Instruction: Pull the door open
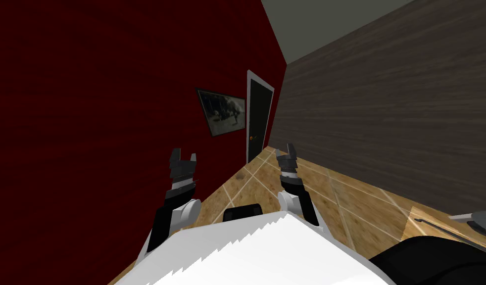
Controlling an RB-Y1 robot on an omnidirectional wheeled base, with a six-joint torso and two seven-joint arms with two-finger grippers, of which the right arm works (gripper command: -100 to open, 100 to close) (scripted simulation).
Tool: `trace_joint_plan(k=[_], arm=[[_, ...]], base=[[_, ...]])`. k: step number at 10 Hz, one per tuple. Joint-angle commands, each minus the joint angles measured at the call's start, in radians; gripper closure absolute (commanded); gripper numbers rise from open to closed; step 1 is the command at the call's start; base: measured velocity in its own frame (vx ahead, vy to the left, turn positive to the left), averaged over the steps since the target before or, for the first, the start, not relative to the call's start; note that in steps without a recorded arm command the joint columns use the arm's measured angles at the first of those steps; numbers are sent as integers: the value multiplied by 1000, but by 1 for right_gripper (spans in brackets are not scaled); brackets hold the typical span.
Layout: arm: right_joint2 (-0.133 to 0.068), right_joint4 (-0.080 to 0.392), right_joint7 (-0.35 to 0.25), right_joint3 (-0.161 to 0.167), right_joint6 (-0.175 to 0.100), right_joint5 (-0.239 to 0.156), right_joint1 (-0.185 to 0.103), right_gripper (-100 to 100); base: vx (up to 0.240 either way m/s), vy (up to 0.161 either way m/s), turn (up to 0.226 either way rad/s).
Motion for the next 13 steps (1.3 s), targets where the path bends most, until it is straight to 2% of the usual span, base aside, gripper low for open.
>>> trace_joint_plan(k=[1, 8, 9, 13], arm=[[-11, 30, 0, 0, -4, -3, -14, -100], [-47, 159, 0, -2, -23, -16, -73, -100], [-56, 199, 0, -2, -29, -20, -91, -100], [-76, 286, 0, -4, -41, -29, -131, -100]], base=[[50, -81, 104], [68, -92, 91], [81, -108, 175], [77, -117, 111]])
